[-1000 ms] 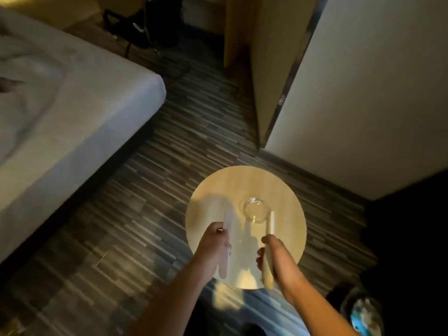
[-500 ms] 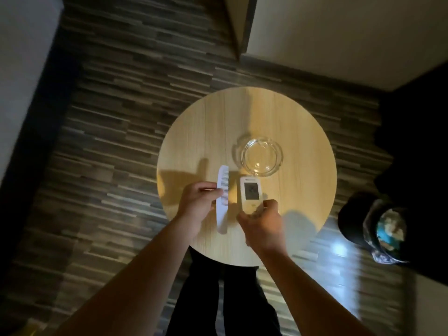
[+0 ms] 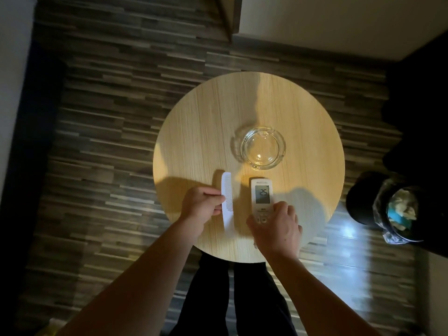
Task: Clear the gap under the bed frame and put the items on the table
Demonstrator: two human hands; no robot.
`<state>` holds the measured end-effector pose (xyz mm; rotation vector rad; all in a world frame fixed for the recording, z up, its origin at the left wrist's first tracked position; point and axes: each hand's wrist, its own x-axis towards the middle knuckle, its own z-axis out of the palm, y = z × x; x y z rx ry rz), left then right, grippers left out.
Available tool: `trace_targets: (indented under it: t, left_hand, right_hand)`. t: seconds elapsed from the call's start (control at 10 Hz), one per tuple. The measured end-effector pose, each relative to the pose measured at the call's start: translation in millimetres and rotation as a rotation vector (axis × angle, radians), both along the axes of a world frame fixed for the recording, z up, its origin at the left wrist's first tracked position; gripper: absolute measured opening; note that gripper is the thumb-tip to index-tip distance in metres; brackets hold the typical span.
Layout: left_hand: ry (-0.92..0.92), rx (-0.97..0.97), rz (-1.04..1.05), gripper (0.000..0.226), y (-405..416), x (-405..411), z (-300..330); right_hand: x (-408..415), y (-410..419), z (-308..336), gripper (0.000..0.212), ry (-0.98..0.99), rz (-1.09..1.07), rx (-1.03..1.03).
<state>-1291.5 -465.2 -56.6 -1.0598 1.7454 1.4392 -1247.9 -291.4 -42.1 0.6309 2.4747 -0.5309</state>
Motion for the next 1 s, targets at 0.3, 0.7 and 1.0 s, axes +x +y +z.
trace_targets:
  t: [0.3, 0.7, 1.0]
  left_hand:
    - [0.052, -0.151, -0.161, 0.016, 4, 1, -17]
    - [-0.001, -0.174, -0.133, 0.018, 10, 3, -10]
    - [-0.034, 0.004, -0.072, 0.01, -2, 0, 2]
  right_hand:
    - [-3, 1, -11, 0.064, 0.012, -0.041, 0.005]
    - [-12, 0, -7, 0.075, -0.08, -0.099, -0.077]
    - [-21, 13, 12, 0.083, -0.104, -0.107, -0.224]
